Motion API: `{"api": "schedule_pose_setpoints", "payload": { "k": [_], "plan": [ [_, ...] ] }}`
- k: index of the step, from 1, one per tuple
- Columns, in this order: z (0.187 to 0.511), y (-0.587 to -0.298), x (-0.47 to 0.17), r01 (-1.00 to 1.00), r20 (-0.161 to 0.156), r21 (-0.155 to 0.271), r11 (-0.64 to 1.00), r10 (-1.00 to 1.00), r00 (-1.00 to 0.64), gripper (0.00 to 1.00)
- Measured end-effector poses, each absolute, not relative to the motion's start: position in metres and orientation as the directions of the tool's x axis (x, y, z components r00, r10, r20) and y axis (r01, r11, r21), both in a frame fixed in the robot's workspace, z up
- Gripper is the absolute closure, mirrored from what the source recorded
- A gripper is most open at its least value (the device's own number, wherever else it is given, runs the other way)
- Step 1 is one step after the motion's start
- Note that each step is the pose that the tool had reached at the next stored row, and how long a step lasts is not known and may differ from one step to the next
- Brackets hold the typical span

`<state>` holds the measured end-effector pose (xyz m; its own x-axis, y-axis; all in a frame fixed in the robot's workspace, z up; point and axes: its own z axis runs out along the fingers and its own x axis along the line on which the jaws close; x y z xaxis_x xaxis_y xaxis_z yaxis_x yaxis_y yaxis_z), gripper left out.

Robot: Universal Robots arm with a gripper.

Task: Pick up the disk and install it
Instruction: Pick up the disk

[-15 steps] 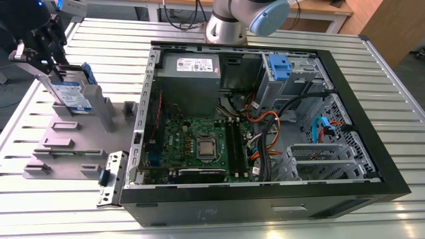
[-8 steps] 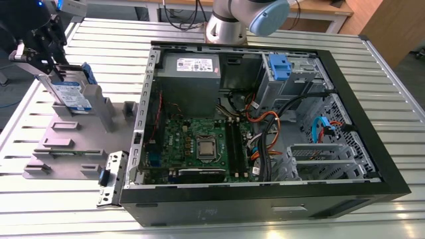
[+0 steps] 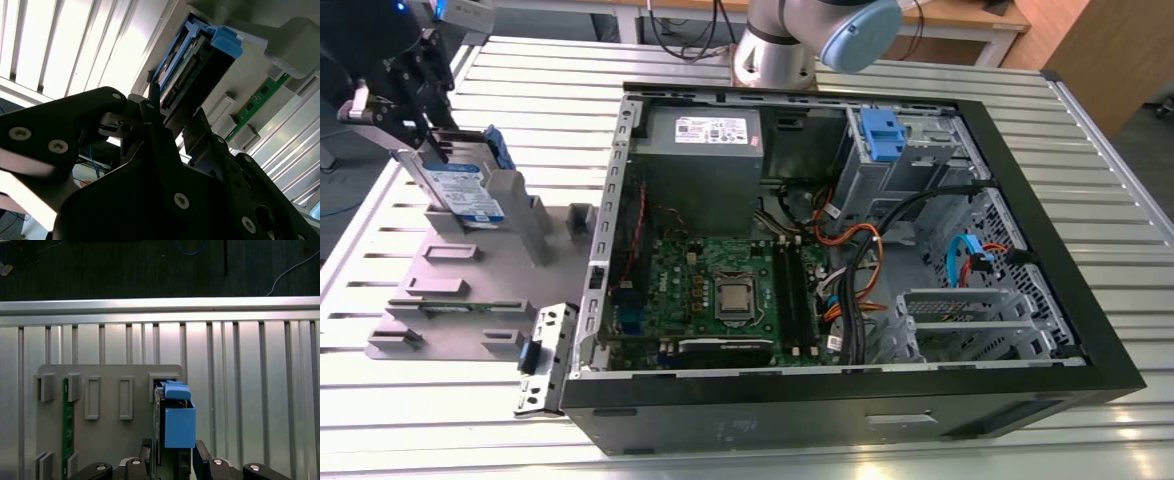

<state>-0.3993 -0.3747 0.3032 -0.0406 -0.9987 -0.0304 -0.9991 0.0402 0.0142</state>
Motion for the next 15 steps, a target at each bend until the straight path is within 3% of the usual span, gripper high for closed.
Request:
{"api": "schedule_pose_setpoints", "payload": {
  "k": [15],
  "plan": [
    [0.3033, -0.3747, -0.3983, -0.999, -0.030, 0.014, 0.040, -0.999, -0.041, 0.55]
  ]
}}
